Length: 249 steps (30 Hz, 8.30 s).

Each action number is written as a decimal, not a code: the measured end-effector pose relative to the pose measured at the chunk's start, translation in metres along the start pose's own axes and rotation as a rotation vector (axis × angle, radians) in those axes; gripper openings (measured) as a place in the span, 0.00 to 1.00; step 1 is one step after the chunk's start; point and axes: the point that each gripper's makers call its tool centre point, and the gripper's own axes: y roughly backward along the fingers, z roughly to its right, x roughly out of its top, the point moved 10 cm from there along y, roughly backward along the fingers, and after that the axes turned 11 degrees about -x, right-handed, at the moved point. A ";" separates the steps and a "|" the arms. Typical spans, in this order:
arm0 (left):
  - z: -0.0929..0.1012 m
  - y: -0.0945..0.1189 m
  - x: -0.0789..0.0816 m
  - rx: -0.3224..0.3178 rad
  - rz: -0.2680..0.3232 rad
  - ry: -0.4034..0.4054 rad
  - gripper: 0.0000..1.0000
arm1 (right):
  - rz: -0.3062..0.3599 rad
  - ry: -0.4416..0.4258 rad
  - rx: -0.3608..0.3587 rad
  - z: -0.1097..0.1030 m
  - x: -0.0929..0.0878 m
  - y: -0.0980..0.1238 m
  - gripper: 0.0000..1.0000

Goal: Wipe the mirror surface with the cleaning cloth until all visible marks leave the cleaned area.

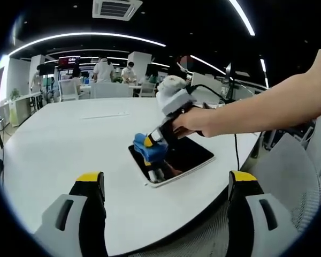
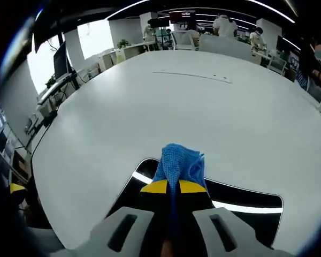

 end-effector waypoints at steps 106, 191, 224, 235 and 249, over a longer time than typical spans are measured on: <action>-0.005 0.000 0.005 0.051 0.046 0.009 0.96 | 0.060 0.192 0.149 -0.030 -0.026 0.026 0.00; -0.003 -0.002 0.002 0.024 0.007 0.006 0.91 | -0.030 -0.012 0.011 0.105 -0.071 0.055 0.00; -0.002 -0.003 0.001 0.017 0.011 0.003 0.94 | -0.048 -0.025 -0.003 0.128 -0.085 0.063 0.00; -0.002 -0.003 0.000 0.014 -0.005 0.005 0.95 | -0.039 -0.014 -0.042 0.118 -0.088 0.069 0.00; -0.001 -0.002 0.000 0.012 -0.006 0.005 0.94 | -0.041 -0.024 -0.041 0.109 -0.101 0.079 0.00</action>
